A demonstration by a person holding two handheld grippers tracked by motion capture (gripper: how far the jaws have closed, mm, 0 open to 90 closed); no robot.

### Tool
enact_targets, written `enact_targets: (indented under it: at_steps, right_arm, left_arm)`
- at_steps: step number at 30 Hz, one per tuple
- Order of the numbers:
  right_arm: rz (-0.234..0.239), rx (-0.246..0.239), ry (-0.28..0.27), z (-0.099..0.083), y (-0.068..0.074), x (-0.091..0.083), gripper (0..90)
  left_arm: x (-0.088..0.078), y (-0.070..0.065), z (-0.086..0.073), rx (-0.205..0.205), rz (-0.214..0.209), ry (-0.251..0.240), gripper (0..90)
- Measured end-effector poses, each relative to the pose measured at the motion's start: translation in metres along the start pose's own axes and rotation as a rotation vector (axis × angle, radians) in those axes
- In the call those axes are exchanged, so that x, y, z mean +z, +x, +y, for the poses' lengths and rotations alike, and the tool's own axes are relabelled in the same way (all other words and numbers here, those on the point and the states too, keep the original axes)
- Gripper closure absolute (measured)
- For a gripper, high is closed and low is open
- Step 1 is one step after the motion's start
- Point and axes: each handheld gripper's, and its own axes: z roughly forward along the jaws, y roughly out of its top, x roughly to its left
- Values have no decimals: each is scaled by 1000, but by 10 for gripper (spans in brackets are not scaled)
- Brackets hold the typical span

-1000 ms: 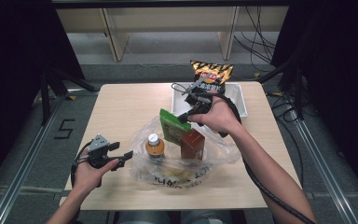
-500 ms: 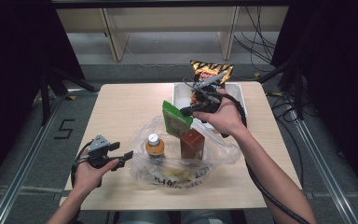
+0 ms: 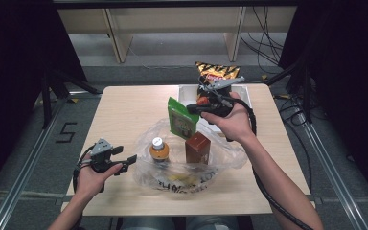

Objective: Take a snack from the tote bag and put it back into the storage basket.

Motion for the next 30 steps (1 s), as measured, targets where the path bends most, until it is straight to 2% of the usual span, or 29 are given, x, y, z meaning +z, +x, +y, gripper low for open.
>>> enact_targets:
  at_steps: [6,8,9,10,11,13,15,17,20,21,23,24,25,26,30]
  right_arm:
    - [-6,5,0,0,-1,-1,900]
    - [-7,33,10,0,1,-2,900]
    - [-5,22,-5,0,0,0,900]
    - [-7,46,10,1,0,-2,900]
    - [-14,27,1,2,-2,-2,900]
    - [-12,20,-11,3,-3,-3,900]
    - [-8,43,-18,4,-2,-4,900]
    - [-22,22,-33,5,-3,-5,900]
    - [-21,49,-32,7,-1,-7,900]
    - [-25,28,-43,8,-2,-7,900]
    - [-24,15,-52,10,-3,-8,900]
    - [-19,49,-51,10,0,-9,900]
    - [-18,26,-61,12,-2,-8,900]
    - [-13,50,-55,13,1,-10,900]
    - [-14,31,-73,18,4,-11,900]
  left_arm:
    - [0,0,0,1,0,2,264]
    - [0,0,0,0,0,2,264]
    - [0,0,0,0,0,2,264]
    - [0,0,0,0,0,4,264]
    - [0,0,0,1,1,4,265]
    - [0,0,0,2,0,5,265]
    - [1,0,0,6,0,5,264]
    - [1,0,0,10,0,6,264]
    - [1,0,0,9,-1,6,264]
    - [1,0,0,10,-1,6,264]
    - [1,0,0,9,-5,6,264]
    - [1,-1,0,9,-1,6,264]
    - [1,-1,0,9,-1,6,264]
    - [1,0,0,10,-4,5,265]
    - [1,0,0,9,0,6,265]
